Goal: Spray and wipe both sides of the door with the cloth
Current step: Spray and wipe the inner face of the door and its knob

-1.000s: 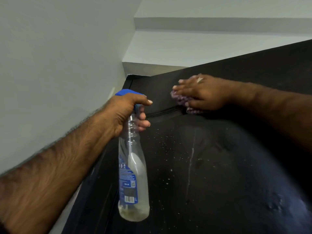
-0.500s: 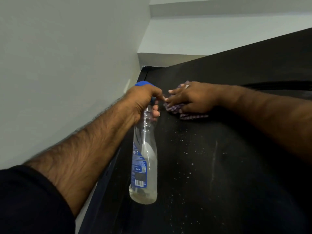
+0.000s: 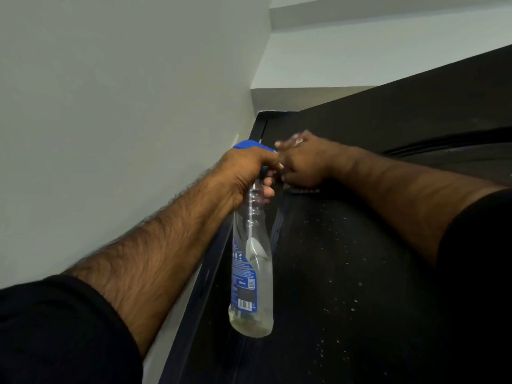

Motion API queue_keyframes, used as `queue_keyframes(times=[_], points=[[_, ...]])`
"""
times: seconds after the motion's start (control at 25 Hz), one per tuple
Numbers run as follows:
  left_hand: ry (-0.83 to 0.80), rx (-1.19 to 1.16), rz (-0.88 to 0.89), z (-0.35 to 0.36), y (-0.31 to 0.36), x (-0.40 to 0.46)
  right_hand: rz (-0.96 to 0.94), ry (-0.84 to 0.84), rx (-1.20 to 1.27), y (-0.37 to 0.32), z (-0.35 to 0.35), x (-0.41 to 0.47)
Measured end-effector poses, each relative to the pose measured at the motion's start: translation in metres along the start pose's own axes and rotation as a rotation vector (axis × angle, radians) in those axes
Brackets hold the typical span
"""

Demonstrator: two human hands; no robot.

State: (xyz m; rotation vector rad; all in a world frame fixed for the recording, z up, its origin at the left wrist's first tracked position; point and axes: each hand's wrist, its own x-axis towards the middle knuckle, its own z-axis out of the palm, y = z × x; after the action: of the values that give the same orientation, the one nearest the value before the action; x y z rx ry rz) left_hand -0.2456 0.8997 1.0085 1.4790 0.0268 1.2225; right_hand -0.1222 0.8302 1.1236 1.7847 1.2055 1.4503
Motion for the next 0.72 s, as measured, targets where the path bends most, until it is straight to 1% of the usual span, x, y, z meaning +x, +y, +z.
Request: queue_keyframes(times=[0.04, 0.08, 0.12, 0.2, 0.28, 0.36, 0.4, 0.44, 0.52, 0.6, 0.68, 0.72], points=[[0.002, 0.007, -0.007, -0.002, -0.004, 0.0, -0.094, -0.024, 0.047, -0.001, 0.002, -0.006], [0.008, 0.004, -0.011, -0.006, -0.007, 0.002, -0.14, -0.043, 0.117, 0.006, -0.003, -0.014], [0.016, -0.011, -0.011, -0.01, -0.01, 0.005, -0.129, -0.057, 0.181, 0.019, -0.009, -0.022], [0.026, -0.066, -0.001, -0.017, -0.012, 0.012, -0.004, 0.001, 0.191, 0.055, -0.019, -0.025], [0.03, -0.097, 0.003, -0.02, -0.011, 0.021, 0.162, 0.083, 0.049, 0.077, -0.02, -0.013], [0.026, -0.1, 0.0, -0.019, -0.009, 0.026, 0.288, 0.123, -0.037, 0.063, -0.017, 0.015], [0.026, -0.098, 0.001, -0.018, -0.01, 0.027, 0.303, 0.118, -0.058, 0.048, -0.014, 0.029], [0.032, -0.09, 0.003, -0.018, -0.012, 0.028, 0.265, 0.099, -0.067, 0.031, -0.012, 0.039], [0.042, -0.062, 0.001, -0.02, -0.018, 0.031, 0.108, 0.035, -0.023, 0.01, -0.008, 0.045], [0.057, -0.046, -0.011, -0.025, -0.028, 0.032, -0.025, -0.021, 0.123, 0.007, -0.009, 0.029], [0.054, -0.054, -0.034, -0.031, -0.035, 0.031, -0.058, -0.046, 0.326, 0.012, -0.018, 0.011], [0.048, -0.065, -0.039, -0.034, -0.035, 0.03, -0.031, -0.035, 0.372, 0.017, -0.019, 0.011]])
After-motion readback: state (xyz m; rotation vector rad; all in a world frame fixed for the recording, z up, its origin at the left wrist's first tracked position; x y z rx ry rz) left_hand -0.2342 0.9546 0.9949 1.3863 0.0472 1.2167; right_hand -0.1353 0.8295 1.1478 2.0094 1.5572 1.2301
